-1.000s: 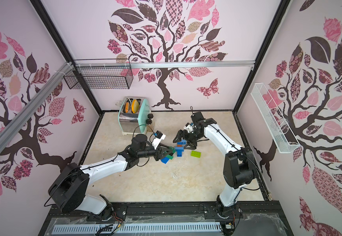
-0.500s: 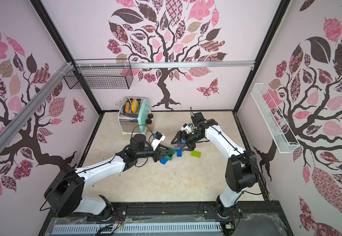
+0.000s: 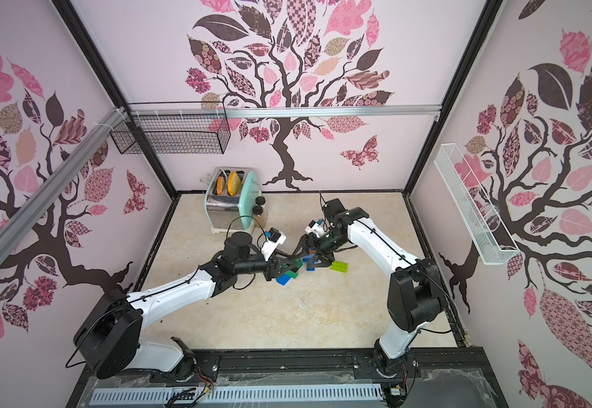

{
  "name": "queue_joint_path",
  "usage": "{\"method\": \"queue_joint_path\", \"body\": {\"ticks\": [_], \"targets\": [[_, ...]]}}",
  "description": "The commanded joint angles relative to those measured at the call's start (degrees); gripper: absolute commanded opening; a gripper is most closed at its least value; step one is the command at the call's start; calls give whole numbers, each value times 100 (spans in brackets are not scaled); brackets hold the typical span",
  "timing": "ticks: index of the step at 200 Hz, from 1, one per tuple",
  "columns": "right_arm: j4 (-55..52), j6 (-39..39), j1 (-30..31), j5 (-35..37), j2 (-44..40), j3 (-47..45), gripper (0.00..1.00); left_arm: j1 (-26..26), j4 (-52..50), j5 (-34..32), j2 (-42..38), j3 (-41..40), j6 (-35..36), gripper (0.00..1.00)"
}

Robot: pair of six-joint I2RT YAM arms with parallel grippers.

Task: Assemble the letter f with lego
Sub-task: Adjust the lego brick at the center of the board.

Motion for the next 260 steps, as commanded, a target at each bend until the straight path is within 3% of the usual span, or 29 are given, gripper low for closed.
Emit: {"method": "queue_joint_path", "body": {"ticks": [1,54,187,260], "targets": [[-71,-111,16,131,63,69,75,-26,23,89,-167,61,28,25],[-81,-111,61,61,219,297,68,-23,-59,116,-176,95,38,25],[9,-128,148,-137,261,272,39,-25,-24,78,-14,178,-35,26],[15,-137,148,-134,129,146,33,-17,-166,19,8,279,10,34]]}}
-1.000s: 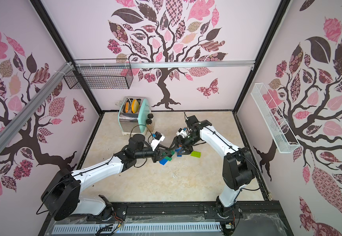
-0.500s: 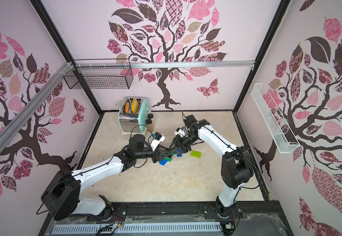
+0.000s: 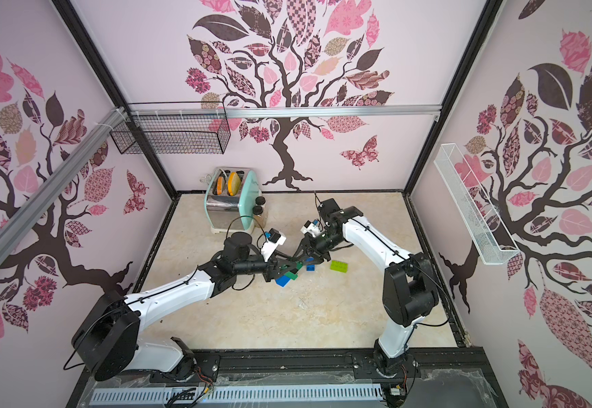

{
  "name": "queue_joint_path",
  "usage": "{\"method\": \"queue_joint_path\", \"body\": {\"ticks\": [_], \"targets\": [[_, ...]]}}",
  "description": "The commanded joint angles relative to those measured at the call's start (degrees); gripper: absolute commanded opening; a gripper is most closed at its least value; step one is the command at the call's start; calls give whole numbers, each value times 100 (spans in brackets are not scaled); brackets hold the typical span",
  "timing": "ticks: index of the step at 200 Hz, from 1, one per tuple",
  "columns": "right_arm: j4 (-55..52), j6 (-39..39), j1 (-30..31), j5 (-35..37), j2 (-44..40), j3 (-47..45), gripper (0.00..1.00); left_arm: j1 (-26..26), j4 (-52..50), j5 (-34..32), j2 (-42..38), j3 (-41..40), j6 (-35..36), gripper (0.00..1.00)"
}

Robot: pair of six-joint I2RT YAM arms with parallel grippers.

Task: Assemble the letter f with lego
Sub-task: Adjust the lego brick at the center of the board.

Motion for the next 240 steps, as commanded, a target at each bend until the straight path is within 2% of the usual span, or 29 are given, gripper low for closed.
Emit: {"method": "queue_joint_path", "body": {"ticks": [1,55,80,102,127,148,155,173,186,194,206,240], "targets": [[-28,-61,24,25,-131,-40,33,-2,40,0,46,245,26,34],[-53,-87,21,74,-120,-37,32,151,-207,-110,11,308,35,56],[-95,-94,21,253,-92,16,32,421,-296,-265,-186,261,-148,60],[-189,-107,110,888,-70,196,32,673,-729,-668,-562,243,-669,66],[-326,-96,439,1976,46,521,32,1094,-2002,-865,-857,534,-1427,77],[-218,75,820,2906,92,646,31,1226,-3475,-1381,-861,958,-1365,79],[-140,150,938,3143,111,646,32,1218,-3854,-1669,-892,1034,-1323,83],[48,332,1272,3717,161,667,32,1242,-3828,-2244,-1207,676,-1783,88],[35,516,1527,4175,248,746,32,1444,-4192,-2110,-1190,683,-2112,98],[58,666,1656,4442,285,769,32,1522,-4583,-1986,-1040,825,-2122,98],[105,922,1831,4799,300,769,32,1527,-5101,-2220,-897,982,-2123,98],[293,1526,2135,5374,391,669,31,1526,-5329,-2675,-912,840,-2384,98]]}}
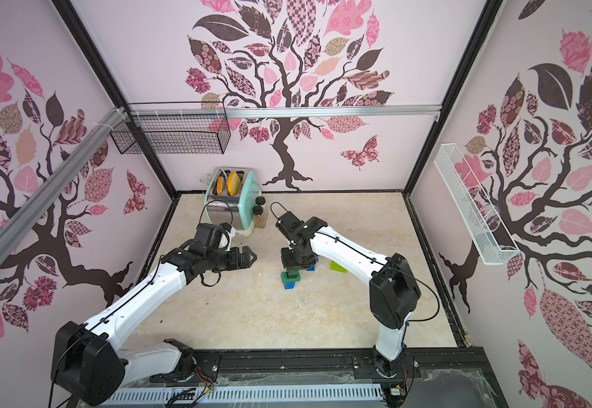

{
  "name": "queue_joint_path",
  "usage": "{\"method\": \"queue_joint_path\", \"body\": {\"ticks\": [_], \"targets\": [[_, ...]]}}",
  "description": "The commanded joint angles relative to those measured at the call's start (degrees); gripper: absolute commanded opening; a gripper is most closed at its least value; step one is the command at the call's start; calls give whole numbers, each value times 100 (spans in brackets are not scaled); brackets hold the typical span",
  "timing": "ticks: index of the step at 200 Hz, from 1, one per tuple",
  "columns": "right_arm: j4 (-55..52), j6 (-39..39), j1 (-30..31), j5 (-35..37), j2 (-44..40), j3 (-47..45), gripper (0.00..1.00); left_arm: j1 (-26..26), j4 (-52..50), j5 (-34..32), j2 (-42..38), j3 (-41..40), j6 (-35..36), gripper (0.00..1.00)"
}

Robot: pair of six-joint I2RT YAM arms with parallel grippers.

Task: Assemble the letter f with lego
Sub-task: Adjust the lego brick at the center of the board.

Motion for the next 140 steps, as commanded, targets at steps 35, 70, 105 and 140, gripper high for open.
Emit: {"method": "queue_joint_path", "body": {"ticks": [35,70,105,140], "targets": [[224,961,284,1134,111,189,32,-2,-901,-416,334,51,-226,98],[214,1203,461,1393,286,255,32,-2,-757,-446,232,-128,-248,98],[179,1446,559,1464,418,296,34,-2,-757,-532,174,-81,-55,98],[94,1508,606,1508,444,336,35,0,-757,-551,224,-97,-27,98]]}}
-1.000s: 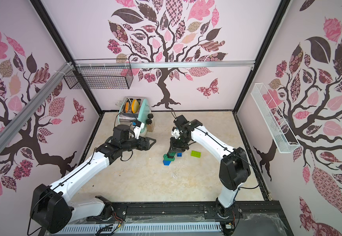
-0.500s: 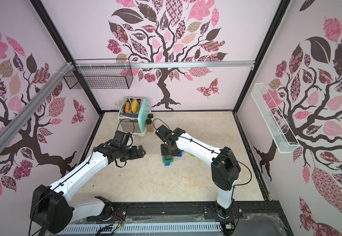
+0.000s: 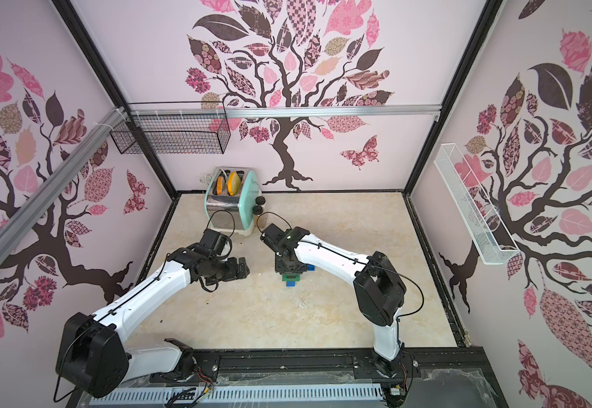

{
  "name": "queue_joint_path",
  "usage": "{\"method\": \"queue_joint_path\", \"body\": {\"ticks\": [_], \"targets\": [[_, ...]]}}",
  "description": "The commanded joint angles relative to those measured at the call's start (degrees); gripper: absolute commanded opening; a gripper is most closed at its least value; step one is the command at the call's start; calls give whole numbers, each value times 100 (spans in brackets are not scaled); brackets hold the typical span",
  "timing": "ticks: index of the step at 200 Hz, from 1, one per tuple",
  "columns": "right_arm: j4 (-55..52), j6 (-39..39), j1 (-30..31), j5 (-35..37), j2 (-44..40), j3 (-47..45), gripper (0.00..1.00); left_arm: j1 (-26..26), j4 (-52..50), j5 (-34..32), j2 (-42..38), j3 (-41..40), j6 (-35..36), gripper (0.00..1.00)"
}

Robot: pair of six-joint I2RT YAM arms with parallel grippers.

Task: Assemble the letter f with lego
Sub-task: Adjust the lego brick at the center of the board.

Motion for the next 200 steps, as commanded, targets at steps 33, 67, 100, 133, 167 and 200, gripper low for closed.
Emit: {"method": "queue_joint_path", "body": {"ticks": [33,67,100,133,167,200], "targets": [[-185,280,103,226,51,306,39,1,74,-88,-14,-41,56,98],[-216,309,145,238,73,307,42,7,88,-136,-40,-56,52,98],[-249,322,162,233,61,347,45,-2,81,-194,-58,-72,52,98],[-481,179,153,618,-190,725,53,-2,17,-336,-79,-49,92,98],[-675,-232,-366,727,-579,1073,80,5,43,-177,-138,4,118,98],[-331,-620,-1512,426,-1105,346,99,-2,145,150,-216,36,83,98]]}}
